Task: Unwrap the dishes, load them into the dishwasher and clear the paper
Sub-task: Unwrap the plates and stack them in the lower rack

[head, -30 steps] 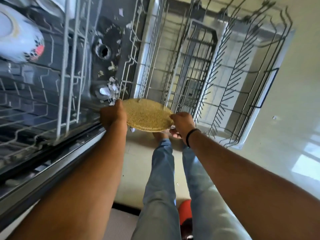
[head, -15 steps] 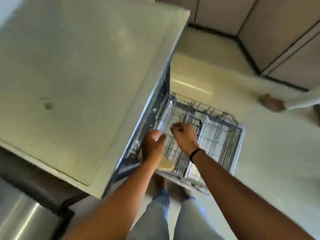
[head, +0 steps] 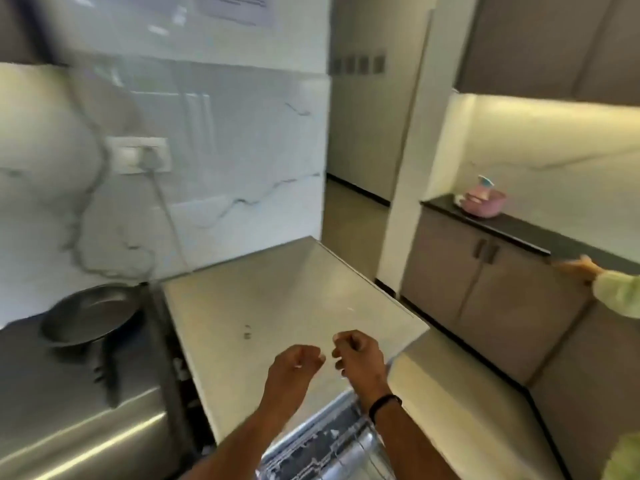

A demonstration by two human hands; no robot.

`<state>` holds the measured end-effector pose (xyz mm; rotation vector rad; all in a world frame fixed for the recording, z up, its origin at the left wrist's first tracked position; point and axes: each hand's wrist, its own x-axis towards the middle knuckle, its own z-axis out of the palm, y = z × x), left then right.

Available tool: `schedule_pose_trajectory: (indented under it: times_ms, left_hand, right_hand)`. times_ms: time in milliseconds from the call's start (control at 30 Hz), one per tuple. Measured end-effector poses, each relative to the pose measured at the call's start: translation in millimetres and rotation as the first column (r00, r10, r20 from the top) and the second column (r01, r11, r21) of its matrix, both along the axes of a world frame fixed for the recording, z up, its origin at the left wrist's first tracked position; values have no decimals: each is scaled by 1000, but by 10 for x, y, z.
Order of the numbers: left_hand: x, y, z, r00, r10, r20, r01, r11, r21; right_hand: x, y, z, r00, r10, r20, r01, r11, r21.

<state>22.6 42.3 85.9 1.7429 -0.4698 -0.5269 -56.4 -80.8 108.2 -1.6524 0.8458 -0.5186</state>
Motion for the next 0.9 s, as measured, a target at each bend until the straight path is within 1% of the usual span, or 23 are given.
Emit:
schedule_pose_trajectory:
  times_ms: [100,167,233,333,433,500,633,767,900]
  left_hand:
    - [334,457,268,984,175,38,-170,980,-106]
    - [541,817,387,960,275,47,-267,954,-135]
    - [715,1313,443,918,394,45,-383,910,-156]
    - [875,2115,445,828,560,26,-548,818,-173]
    - [931,3088,306,692,722,-31,-711,673,-204]
    - [926,3725,211,618,786,-38,-778,603,-175]
    - [776,5196,-76,382,920,-83,-918,368,-148]
    - [466,6325,-260,185,976,-114,-980,174,-95]
    - [122,7049,-392,3,992,-128,-999,-2,-38]
  right_hand:
    - [467,383,291,986,163,29,-160,984,-71]
    - [748,725,398,964,263,45,-257,961,-103]
    - [1043,1192,465,920,388,50,-377,915,-146]
    - [1445,1959,470,833,553,3,-539,813,-221]
    - [1783,2899,418,714,697,-64,-687,679,-259]
    - [1937,3513,366,646,760,-76,-752,616,-234]
    - [2122,4962,158,446,887,-121,-888,422,-185]
    - [2126,6183,-29,283,952,-115,-955,269,-124]
    - [2020,7008,-293,138,977,-164,-989,128,-70]
